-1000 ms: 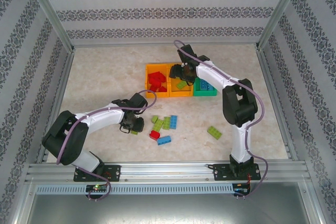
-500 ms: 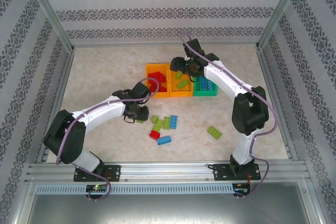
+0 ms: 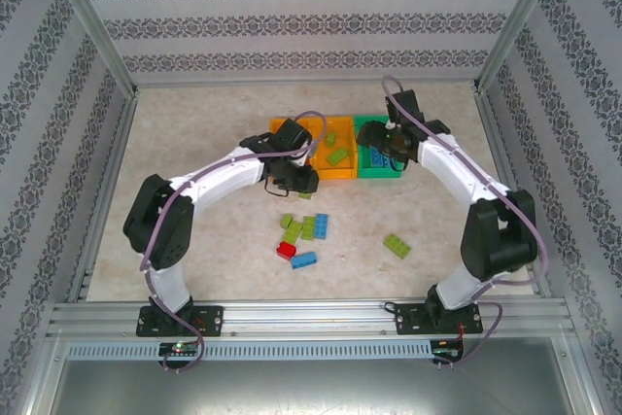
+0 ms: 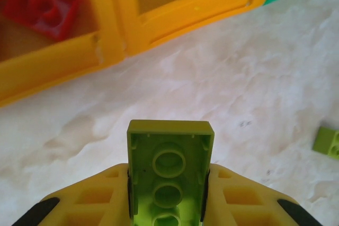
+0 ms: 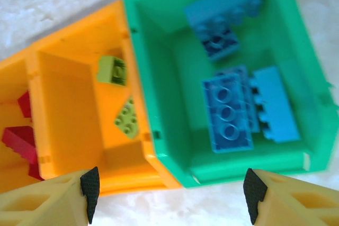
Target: Sort the legos into containers by color
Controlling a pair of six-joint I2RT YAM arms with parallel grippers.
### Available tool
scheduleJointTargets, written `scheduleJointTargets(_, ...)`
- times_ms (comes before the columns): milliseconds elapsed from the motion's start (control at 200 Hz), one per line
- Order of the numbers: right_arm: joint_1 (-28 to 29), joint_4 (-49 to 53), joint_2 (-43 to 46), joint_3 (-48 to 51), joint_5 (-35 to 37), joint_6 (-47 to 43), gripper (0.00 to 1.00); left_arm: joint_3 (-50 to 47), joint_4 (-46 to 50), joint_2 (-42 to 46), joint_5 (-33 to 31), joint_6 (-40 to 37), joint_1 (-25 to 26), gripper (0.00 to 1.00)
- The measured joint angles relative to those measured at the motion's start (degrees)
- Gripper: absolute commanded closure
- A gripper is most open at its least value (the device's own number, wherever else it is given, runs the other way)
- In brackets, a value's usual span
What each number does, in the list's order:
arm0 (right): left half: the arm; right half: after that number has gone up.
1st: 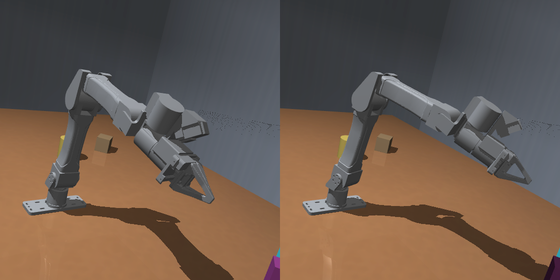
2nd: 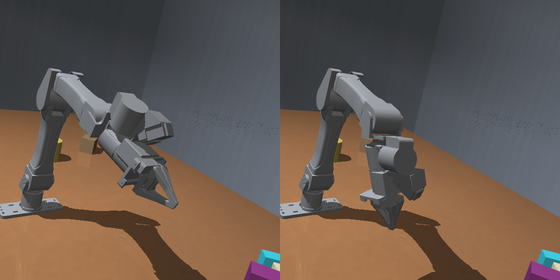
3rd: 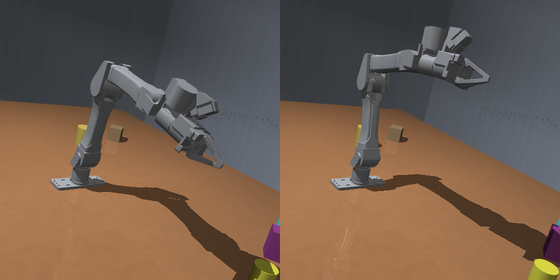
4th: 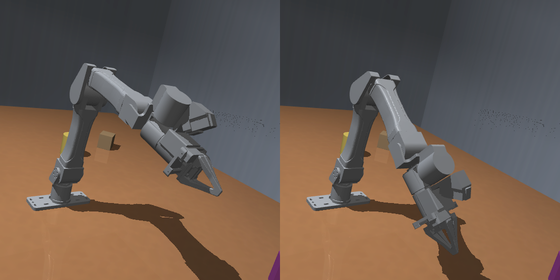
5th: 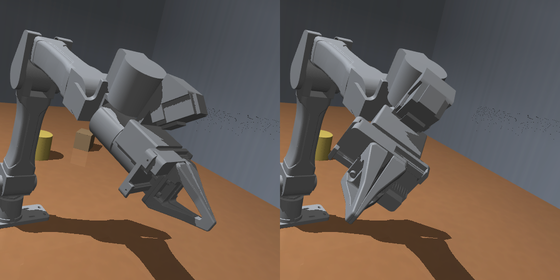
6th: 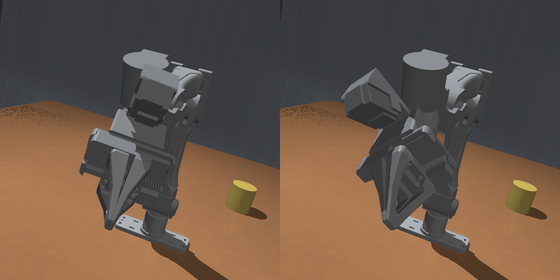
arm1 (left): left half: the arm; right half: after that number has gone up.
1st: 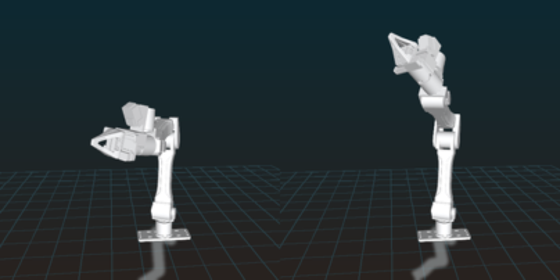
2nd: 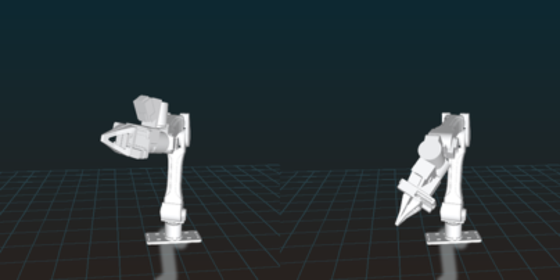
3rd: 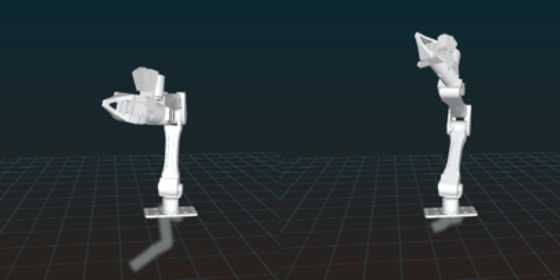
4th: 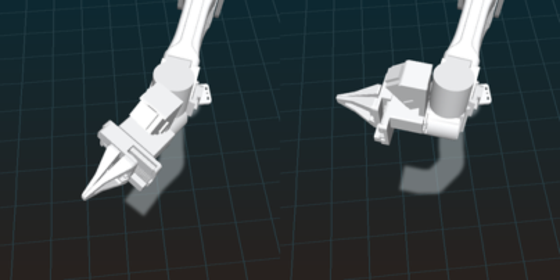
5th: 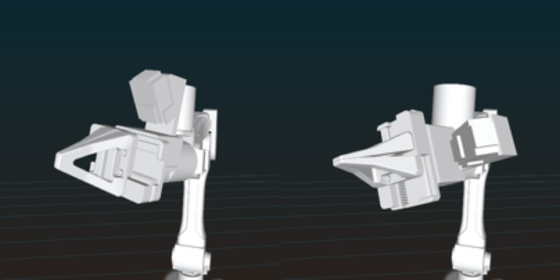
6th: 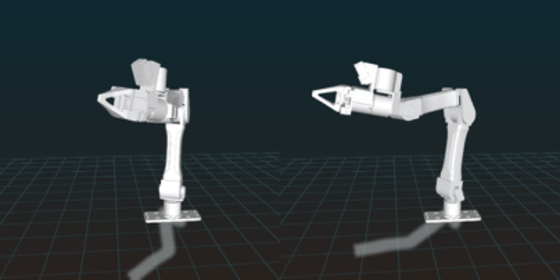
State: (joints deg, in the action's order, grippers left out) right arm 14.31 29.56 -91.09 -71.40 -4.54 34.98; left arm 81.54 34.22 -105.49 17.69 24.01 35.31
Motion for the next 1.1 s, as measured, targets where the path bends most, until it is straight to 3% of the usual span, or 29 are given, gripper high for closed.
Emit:
scheduleJointTargets(290, -1.03, 1.11, 12.87, 14.36, 1.29, -3.58, 0.25, 22.75, 1.79, -14.73, 1.55, -0.24, -0.07, 0.71)
scheduleJointTargets(540, 1.46, 9.51, 18.80, 20.57, 2.19, -3.41, 0.24, 40.22, 7.26, -26.56, 0.07, 0.04, -0.70, 0.68)
scheduleJointTargets(834, 3.50, 16.31, 25.83, 30.73, 2.36, 4.98, 0.18, 42.25, 10.56, -29.38, -2.32, 0.44, -1.57, 0.56)
scheduleJointTargets(1099, 7.17, 17.35, 29.22, 37.09, 2.12, 13.49, 0.13, 42.58, 10.14, -29.35, -2.97, 0.63, -1.53, 0.32)
